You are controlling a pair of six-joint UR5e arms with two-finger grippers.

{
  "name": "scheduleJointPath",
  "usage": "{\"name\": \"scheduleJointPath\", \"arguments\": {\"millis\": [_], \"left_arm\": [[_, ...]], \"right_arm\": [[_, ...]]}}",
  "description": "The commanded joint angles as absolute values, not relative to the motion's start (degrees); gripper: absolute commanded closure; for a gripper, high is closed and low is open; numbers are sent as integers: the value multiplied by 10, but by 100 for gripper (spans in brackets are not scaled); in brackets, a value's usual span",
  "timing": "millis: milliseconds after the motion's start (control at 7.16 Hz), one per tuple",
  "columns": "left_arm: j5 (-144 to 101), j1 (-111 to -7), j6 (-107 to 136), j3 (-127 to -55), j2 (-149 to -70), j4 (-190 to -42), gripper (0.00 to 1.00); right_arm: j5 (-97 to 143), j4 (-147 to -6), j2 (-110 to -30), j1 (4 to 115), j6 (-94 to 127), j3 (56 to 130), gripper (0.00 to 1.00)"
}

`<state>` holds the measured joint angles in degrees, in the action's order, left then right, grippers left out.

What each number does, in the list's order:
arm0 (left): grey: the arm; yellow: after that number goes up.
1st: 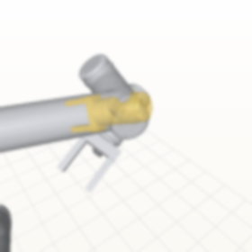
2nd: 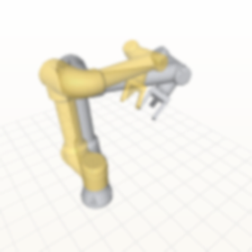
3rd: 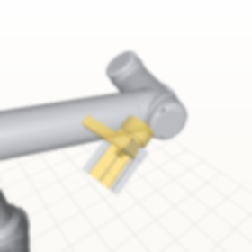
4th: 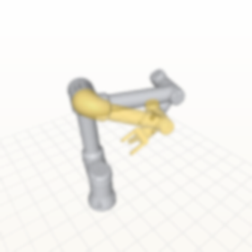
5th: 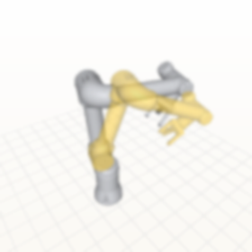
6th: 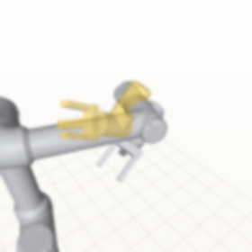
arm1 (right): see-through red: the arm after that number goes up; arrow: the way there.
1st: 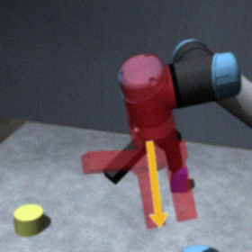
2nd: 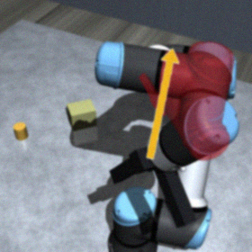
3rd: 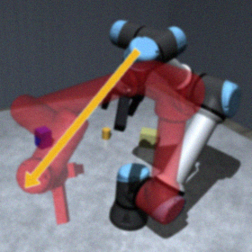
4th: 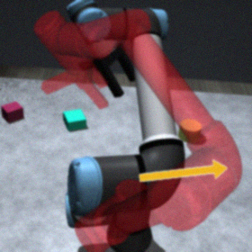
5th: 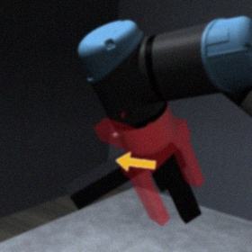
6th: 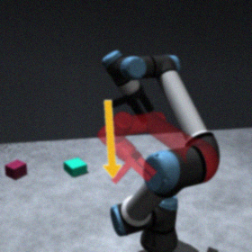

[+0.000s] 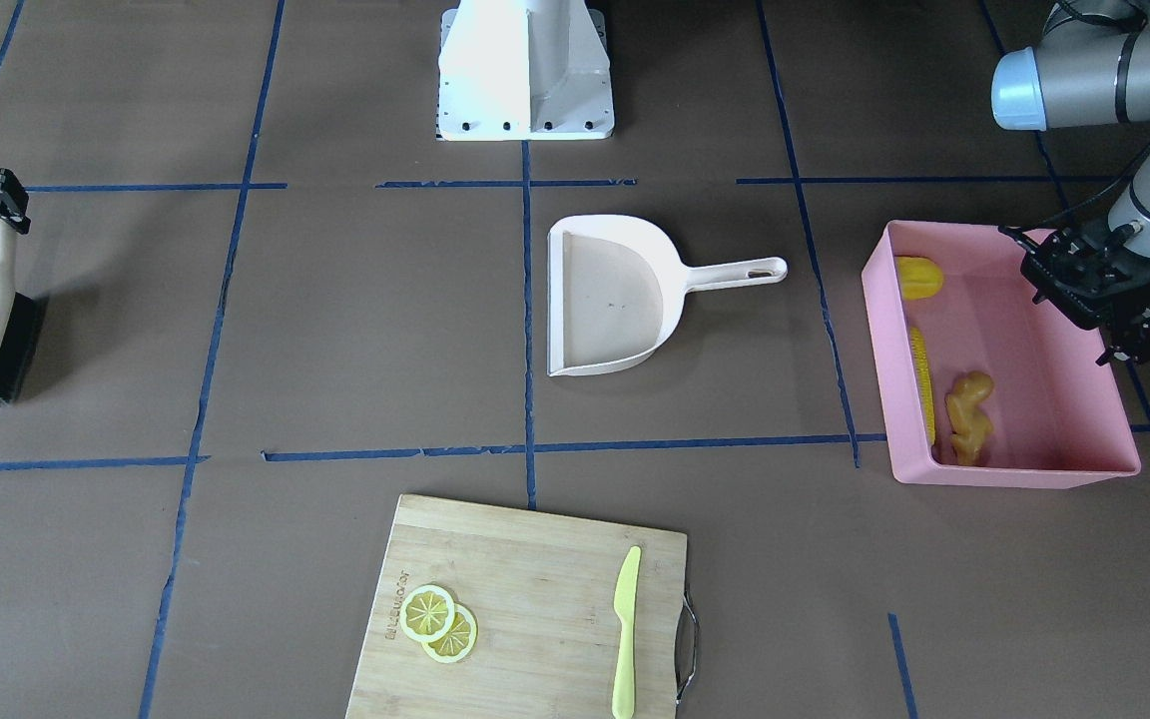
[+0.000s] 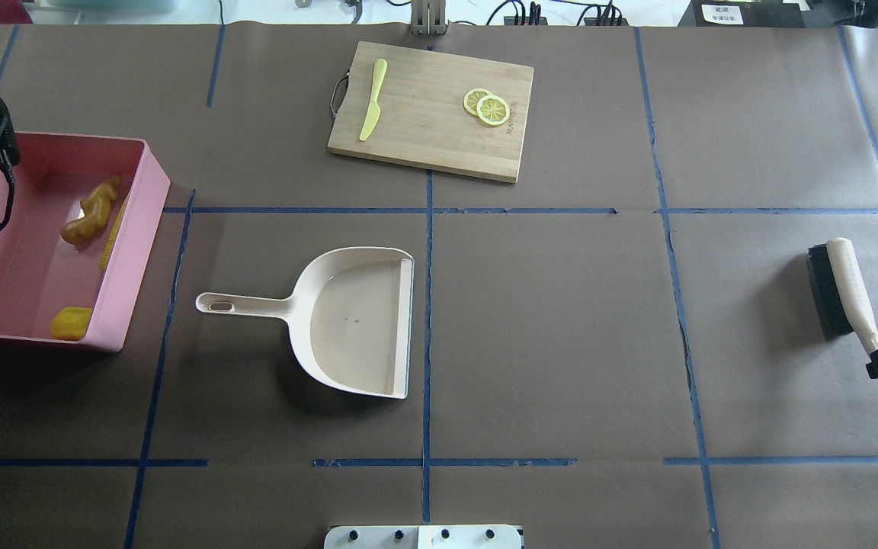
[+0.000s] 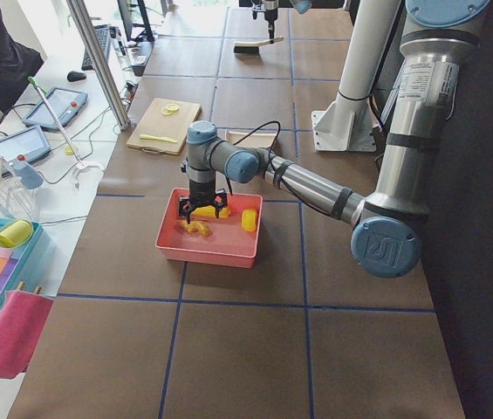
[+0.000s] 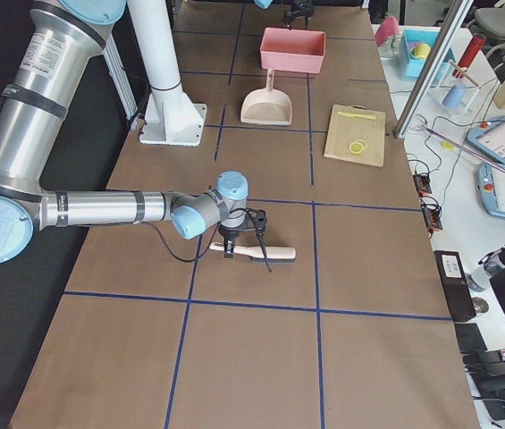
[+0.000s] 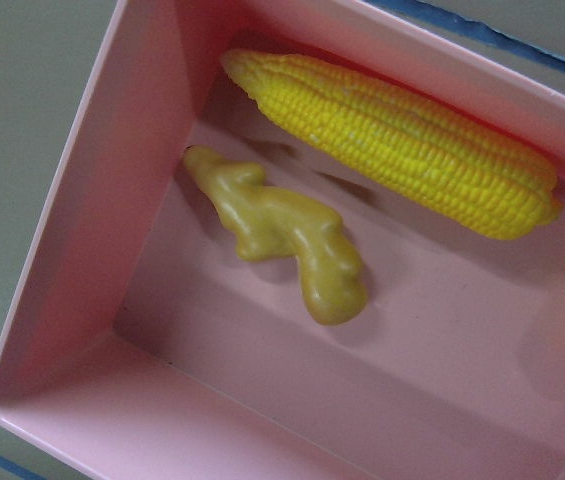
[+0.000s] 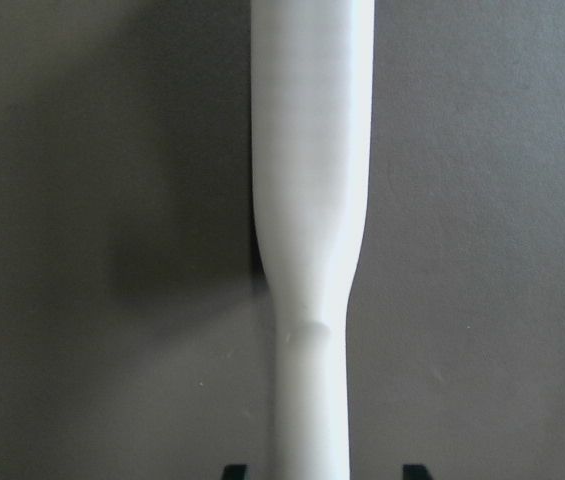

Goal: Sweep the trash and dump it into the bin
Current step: 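Release the dustpan and raise the left gripper while the right gripper sets down the brush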

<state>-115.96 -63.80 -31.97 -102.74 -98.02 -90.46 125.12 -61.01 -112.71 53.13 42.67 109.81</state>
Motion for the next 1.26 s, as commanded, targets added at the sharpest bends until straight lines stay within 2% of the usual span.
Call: {"name": "scheduleJointPath", "arguments": {"millis": [0,419,698,1117], "left_arm": [[-1165,-712,-275,-985,-976,-901,0],[-1248,-828,-265,-934,-974,-857,0],[-1355,-902,-231,-881,-975,-816,0],[-1359,-937,-126,-857,-955,-792,0]], "right_arm": [[1252,-612,-1125,560,426,1115,0],[1320,-624,-1123,656,401,1123,0],[1328,-712,-1115,726,279,1123,0],[1367,-820,-1078,815,166,1123,0]]}}
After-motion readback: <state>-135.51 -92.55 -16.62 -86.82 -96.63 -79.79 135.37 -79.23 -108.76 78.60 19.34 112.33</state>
